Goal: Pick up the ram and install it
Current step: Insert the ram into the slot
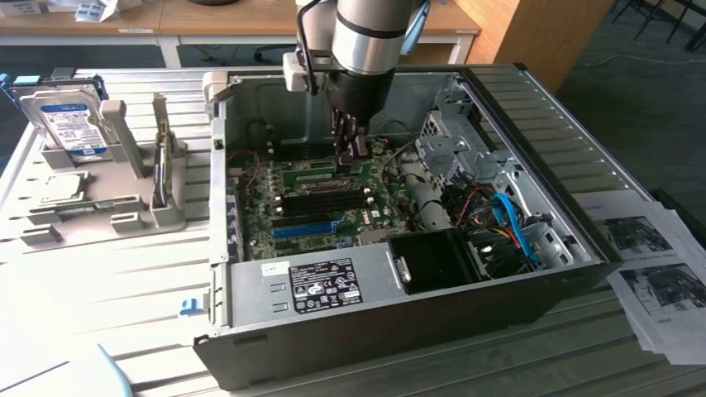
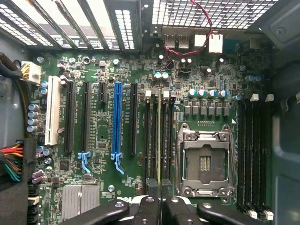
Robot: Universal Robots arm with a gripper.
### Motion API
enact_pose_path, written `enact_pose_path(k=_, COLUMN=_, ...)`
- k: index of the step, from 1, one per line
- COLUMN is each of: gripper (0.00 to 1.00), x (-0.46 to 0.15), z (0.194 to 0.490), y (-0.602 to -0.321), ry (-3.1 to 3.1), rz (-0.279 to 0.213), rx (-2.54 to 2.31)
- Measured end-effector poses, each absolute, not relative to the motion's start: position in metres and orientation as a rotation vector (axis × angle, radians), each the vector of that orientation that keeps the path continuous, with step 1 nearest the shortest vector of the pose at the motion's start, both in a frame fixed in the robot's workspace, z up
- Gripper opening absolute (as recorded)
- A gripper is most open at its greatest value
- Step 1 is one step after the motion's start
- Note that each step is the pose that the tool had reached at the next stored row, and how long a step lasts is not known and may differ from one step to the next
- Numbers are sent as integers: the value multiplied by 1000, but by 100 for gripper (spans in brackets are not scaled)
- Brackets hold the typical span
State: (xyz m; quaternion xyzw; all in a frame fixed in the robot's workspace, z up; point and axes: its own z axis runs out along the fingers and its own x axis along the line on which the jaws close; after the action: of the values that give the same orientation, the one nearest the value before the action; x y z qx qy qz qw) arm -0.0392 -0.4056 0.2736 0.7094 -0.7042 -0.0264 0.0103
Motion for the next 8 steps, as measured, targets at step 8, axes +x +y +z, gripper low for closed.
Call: enact_pose_path(k=8, gripper=11, x=-39, z=274, y=-408, ry=-2198, rz=-82, rx=2214)
